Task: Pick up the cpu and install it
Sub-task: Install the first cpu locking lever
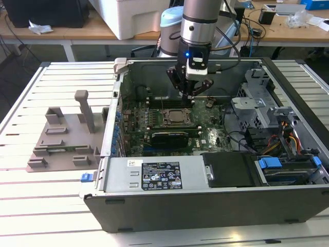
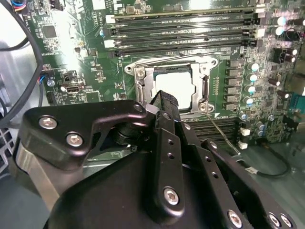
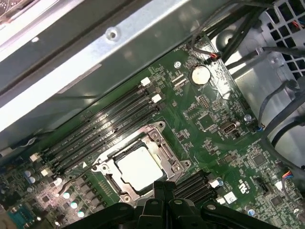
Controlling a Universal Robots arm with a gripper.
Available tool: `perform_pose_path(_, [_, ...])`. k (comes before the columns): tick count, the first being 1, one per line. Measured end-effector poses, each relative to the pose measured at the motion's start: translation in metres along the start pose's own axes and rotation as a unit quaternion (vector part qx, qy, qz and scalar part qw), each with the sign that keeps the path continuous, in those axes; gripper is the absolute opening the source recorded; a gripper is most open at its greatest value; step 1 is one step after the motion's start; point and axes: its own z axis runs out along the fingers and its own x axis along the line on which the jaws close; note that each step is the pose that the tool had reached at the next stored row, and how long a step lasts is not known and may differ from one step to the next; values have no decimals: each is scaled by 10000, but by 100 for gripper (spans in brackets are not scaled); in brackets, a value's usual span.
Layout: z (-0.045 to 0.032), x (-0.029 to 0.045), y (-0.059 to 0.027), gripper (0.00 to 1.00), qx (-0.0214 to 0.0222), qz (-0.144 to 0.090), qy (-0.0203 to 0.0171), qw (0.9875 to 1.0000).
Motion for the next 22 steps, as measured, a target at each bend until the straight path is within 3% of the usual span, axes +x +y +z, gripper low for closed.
perform_pose_path(11, [0, 0, 0, 11, -2, -562, -64, 9984])
perform_pose_path(20, [0, 0, 0, 11, -3, -929, -106, 9956])
perform_pose_path(22, [0, 0, 0, 11, -3, -1054, -120, 9944])
